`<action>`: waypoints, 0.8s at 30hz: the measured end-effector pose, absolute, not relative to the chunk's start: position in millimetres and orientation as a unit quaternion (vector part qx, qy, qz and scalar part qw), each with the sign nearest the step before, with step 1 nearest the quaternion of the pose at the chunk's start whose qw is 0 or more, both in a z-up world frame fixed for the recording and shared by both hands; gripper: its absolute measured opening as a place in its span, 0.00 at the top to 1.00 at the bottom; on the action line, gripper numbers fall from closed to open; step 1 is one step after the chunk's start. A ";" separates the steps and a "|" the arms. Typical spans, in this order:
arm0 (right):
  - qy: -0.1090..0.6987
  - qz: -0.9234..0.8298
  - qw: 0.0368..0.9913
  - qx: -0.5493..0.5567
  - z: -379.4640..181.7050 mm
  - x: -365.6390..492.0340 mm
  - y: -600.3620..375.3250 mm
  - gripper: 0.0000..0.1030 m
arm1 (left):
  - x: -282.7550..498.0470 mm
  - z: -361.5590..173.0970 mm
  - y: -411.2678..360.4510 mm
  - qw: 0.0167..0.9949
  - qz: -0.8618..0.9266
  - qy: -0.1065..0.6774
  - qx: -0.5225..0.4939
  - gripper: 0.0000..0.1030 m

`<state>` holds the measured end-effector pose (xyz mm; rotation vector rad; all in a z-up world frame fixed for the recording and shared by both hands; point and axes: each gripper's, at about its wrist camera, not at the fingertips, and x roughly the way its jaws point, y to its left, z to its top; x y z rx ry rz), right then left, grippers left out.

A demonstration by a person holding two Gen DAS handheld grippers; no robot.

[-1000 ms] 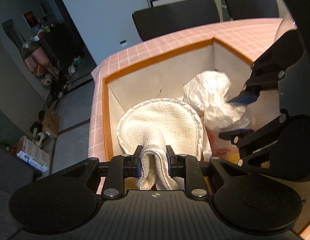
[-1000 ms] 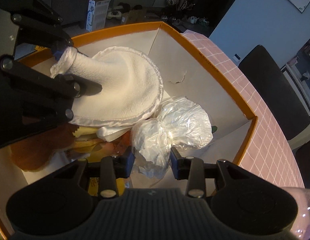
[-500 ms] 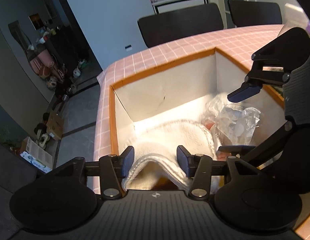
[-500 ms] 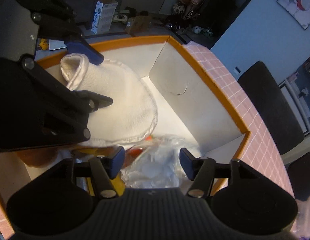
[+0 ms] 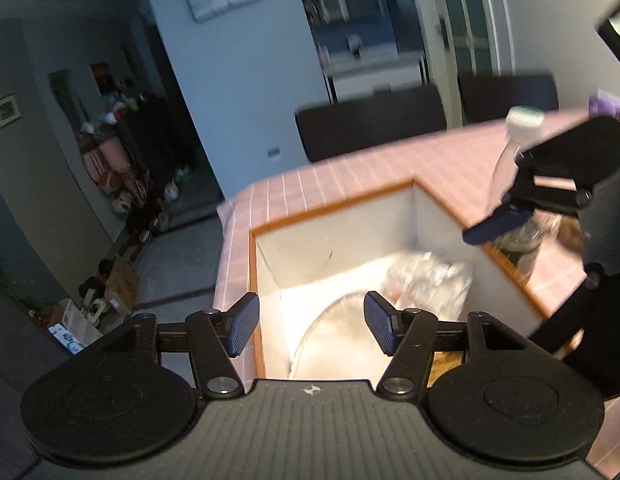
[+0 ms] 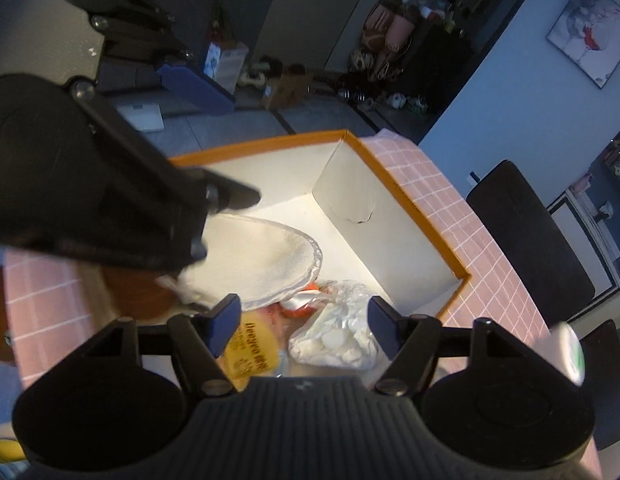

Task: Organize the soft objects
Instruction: 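Open both tools to drop the cotton pad and foil bundle, withdraw, then grasp the brown fuzzy cloth with left tool while right tool grasps white tissue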

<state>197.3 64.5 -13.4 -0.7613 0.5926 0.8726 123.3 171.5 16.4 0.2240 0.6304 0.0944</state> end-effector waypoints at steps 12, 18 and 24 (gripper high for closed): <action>0.240 0.377 0.866 -0.224 4.5 146.4 -37.6 0.28 | 63.5 18.5 116.9 0.986 0.022 0.162 0.043 0.31; 0.235 0.318 0.907 -0.143 -8.8 136.2 -94.8 0.27 | 55.6 2.7 84.0 0.992 -0.010 0.125 0.009 0.31; 0.237 0.240 0.938 -0.083 -36.5 131.4 -150.6 0.26 | 64.5 -16.7 58.6 0.989 -0.053 0.129 -0.053 0.31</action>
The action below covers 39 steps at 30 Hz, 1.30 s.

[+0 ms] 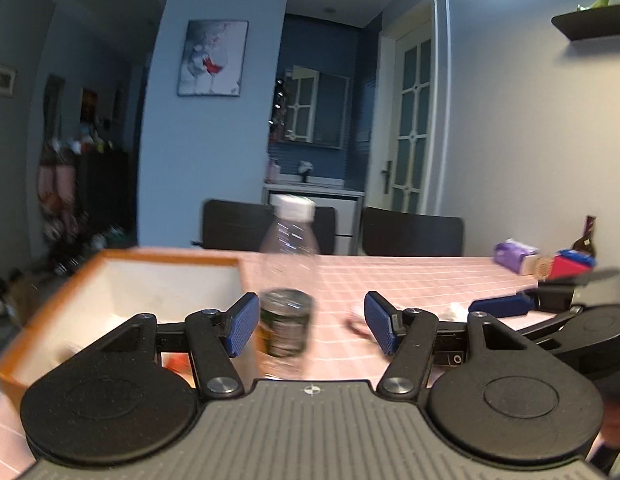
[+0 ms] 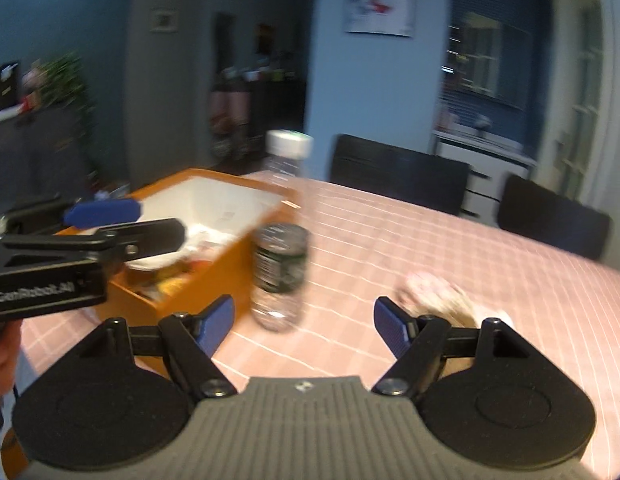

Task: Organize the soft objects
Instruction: 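Grasp the brown fuzzy cloth with left tool while right tool grasps white tissue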

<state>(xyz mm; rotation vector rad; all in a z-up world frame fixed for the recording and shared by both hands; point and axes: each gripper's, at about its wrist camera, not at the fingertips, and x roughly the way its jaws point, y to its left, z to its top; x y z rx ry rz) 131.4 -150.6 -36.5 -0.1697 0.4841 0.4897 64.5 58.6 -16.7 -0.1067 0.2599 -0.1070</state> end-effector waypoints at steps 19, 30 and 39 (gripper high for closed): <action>0.252 0.048 0.966 -0.014 -103.6 230.0 -263.5 0.15 | 164.5 -81.3 -12.1 0.951 -0.161 0.247 -0.097 0.31; 0.317 0.092 0.942 0.066 -134.7 293.7 -280.4 0.17 | 219.6 -108.4 -31.4 0.928 -0.141 0.313 -0.143 0.27; 0.338 0.148 0.920 0.130 -147.8 296.2 -287.7 0.62 | 241.8 -119.7 -35.8 0.911 -0.139 0.340 -0.189 0.26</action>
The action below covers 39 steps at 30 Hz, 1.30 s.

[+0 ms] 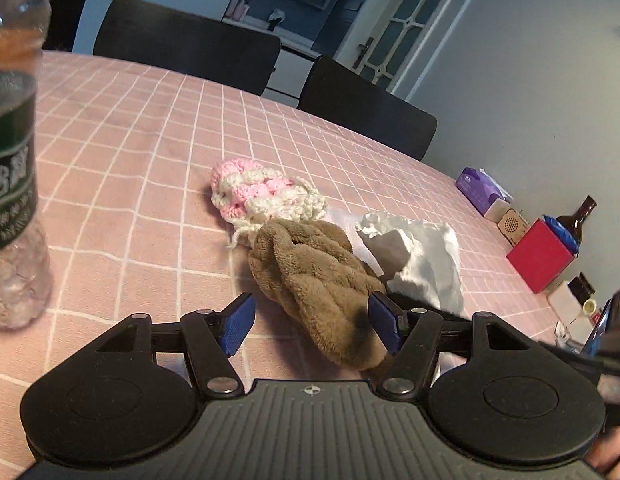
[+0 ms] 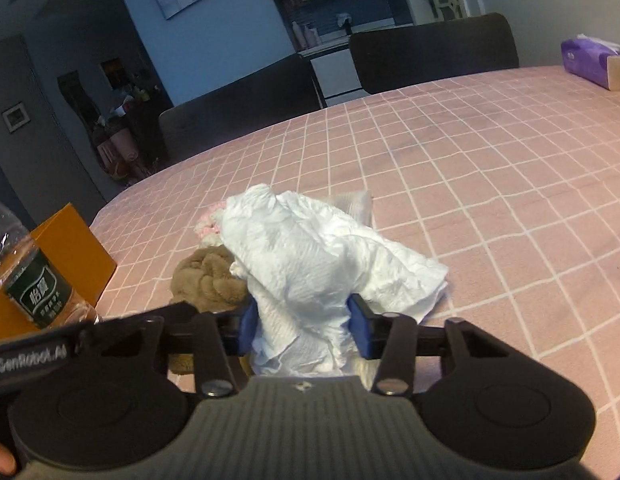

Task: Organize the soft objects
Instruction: 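Grasp the brown fuzzy cloth with left tool while right tool grasps white tissue, then carry the brown cloth and white tissue over the orange box with both tools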

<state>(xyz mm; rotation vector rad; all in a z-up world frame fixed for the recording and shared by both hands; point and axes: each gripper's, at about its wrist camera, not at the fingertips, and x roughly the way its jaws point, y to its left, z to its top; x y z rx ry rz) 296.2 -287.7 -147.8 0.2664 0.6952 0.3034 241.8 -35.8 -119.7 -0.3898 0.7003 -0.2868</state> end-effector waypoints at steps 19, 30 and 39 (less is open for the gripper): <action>0.369 0.197 0.899 0.133 -143.8 253.4 -276.4 0.76 | 234.1 -125.2 -37.2 0.901 -0.114 0.356 -0.221 0.49; 0.367 0.199 0.892 0.175 -130.5 227.0 -291.2 0.80 | 195.1 -111.7 -30.3 0.918 -0.113 0.323 -0.201 0.60; 0.340 0.191 0.913 0.122 -107.6 200.5 -285.6 0.91 | 147.1 -82.9 -19.6 0.941 -0.106 0.280 -0.156 0.61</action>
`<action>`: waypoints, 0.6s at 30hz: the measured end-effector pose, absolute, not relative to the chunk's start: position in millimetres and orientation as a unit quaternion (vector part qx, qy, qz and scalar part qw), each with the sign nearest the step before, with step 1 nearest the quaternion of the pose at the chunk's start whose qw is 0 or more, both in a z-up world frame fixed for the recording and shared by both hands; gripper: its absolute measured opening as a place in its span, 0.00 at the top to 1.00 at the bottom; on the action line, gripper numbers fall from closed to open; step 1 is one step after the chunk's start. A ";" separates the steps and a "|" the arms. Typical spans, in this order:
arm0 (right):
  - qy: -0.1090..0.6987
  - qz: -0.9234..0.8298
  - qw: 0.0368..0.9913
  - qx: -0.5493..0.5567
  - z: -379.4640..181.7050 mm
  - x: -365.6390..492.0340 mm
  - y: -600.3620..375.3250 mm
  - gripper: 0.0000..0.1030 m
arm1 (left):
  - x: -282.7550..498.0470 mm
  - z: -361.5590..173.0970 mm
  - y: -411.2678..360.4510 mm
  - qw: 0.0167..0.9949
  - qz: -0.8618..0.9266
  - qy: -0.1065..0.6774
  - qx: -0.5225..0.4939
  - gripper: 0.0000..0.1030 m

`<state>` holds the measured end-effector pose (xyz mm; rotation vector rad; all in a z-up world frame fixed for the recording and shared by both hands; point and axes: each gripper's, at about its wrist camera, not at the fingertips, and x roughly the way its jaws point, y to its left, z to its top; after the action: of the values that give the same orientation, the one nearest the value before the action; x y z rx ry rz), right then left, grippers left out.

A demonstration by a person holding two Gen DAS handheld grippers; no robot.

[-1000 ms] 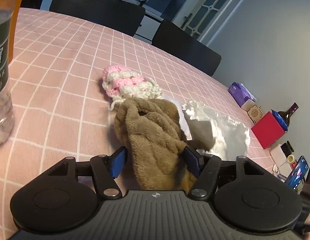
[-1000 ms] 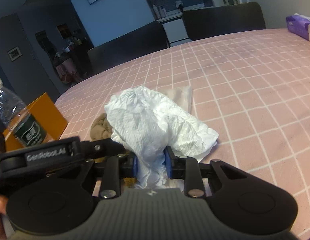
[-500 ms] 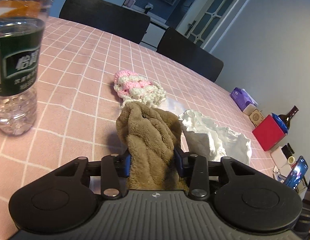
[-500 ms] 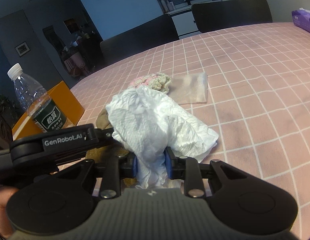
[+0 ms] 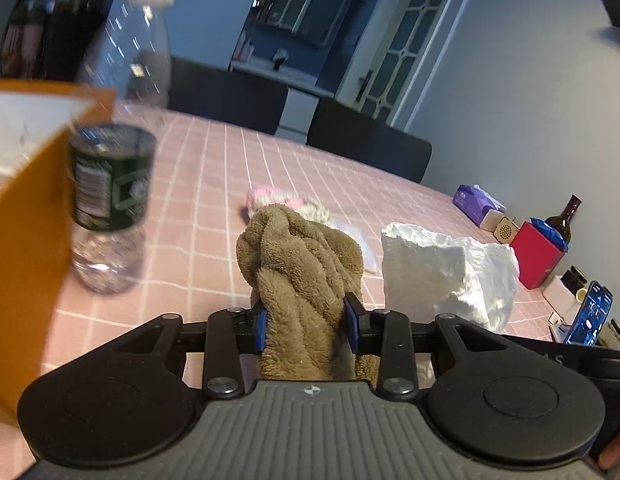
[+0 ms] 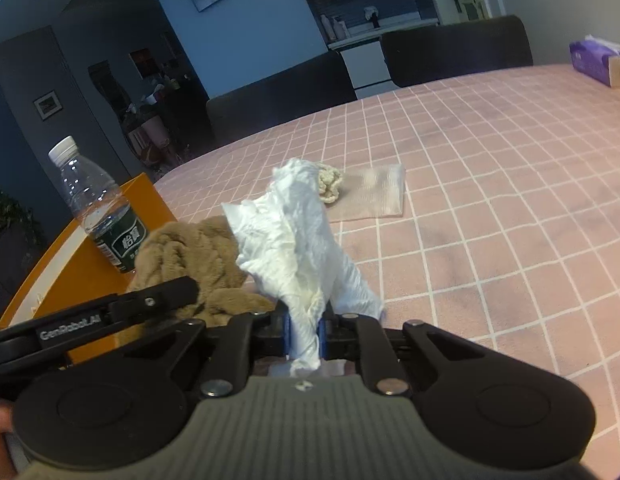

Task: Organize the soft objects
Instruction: 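Carry the brown cloth and white tissue over the orange box with both tools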

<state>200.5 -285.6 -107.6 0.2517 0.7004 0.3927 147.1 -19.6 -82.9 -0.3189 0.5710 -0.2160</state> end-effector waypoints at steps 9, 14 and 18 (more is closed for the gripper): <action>0.296 0.222 0.926 0.073 -72.3 164.8 -262.0 0.92 | 94.3 -50.1 3.7 0.954 -0.106 0.229 -0.159 0.61; 0.271 0.246 0.929 0.055 -50.2 143.3 -246.8 0.92 | 70.6 -32.2 21.8 0.961 -0.098 0.199 -0.163 0.61; 0.250 0.269 0.929 0.040 -31.1 131.4 -231.4 0.92 | 50.4 -18.7 42.4 0.967 -0.087 0.174 -0.167 0.61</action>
<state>131.4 -231.4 -31.1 0.0824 0.5121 0.5502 50.4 42.4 -18.7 -0.3387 0.3515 -0.1760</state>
